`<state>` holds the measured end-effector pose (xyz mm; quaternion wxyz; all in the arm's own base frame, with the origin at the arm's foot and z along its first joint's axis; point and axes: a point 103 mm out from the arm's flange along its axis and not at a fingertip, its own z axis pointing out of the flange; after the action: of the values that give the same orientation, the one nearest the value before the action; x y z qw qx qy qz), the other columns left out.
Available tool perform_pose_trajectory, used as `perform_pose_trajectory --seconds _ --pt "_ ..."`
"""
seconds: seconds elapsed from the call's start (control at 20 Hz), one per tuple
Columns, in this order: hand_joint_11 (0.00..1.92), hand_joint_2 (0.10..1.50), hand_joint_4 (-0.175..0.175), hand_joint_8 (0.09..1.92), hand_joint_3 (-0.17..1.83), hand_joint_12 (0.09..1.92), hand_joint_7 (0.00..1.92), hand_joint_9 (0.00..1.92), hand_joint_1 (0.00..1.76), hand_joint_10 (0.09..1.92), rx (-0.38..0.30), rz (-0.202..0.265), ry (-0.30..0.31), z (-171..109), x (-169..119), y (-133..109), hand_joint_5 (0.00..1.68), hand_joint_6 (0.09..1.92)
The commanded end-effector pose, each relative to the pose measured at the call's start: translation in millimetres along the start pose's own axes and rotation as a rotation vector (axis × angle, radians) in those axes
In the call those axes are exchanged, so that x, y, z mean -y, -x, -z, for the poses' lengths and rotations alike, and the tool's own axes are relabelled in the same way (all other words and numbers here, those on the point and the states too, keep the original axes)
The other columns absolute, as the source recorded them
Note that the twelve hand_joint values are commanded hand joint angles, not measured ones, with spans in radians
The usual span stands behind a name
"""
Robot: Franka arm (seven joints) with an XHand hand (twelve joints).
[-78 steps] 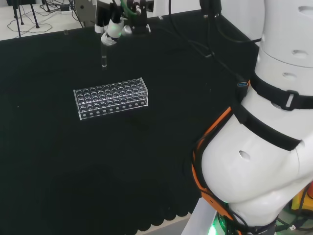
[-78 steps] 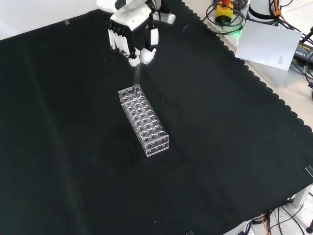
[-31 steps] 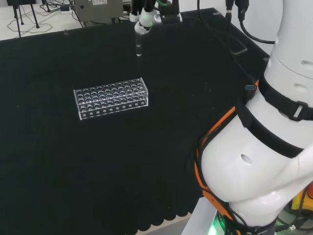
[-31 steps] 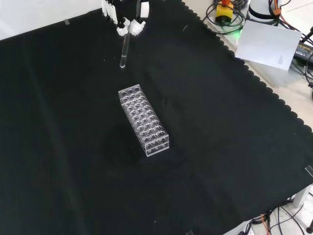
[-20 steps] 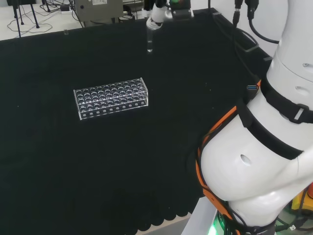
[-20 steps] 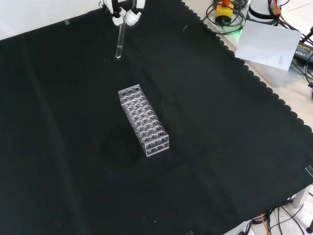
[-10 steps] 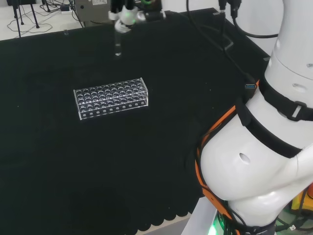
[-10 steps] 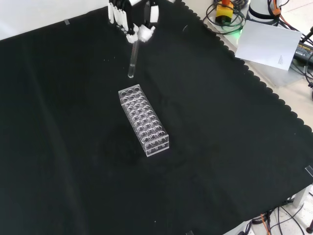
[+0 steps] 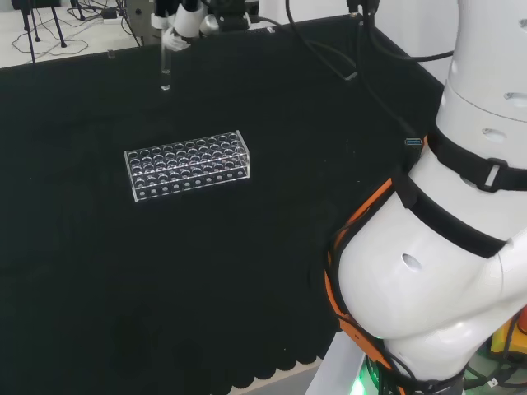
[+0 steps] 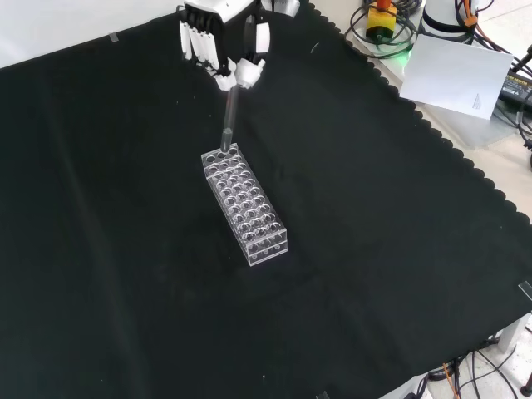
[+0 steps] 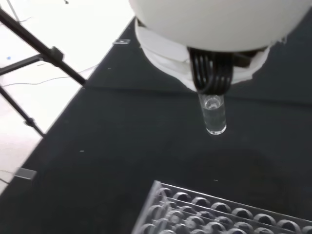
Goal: Shake the test tube.
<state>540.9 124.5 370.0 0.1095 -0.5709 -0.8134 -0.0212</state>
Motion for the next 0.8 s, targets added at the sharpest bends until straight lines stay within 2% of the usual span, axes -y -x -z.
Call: perform_pose_trajectory --seconds 0.05,0.25,0.65,0.8 --pt "1.16 0.53 -0.175 0.49 0.74 1.14 1.54 1.40 1.45 0.43 -0.013 0.030 -0.007 -3.1 -8.4 -15.3 1.48 0.09" --pt "1.17 0.46 -0.175 0.30 0.84 1.13 1.62 1.49 1.45 0.25 0.015 -0.026 -0.020 -5.2 5.6 16.1 1.51 0.24" --pt "1.17 0.45 -0.175 0.27 0.85 1.13 1.63 1.50 1.45 0.22 0.082 -0.162 -0.040 -0.8 36.1 77.2 1.51 0.27" --pt "1.17 0.45 -0.175 0.27 0.85 1.13 1.63 1.50 1.45 0.22 0.102 -0.200 -0.042 2.7 46.2 94.0 1.51 0.27"
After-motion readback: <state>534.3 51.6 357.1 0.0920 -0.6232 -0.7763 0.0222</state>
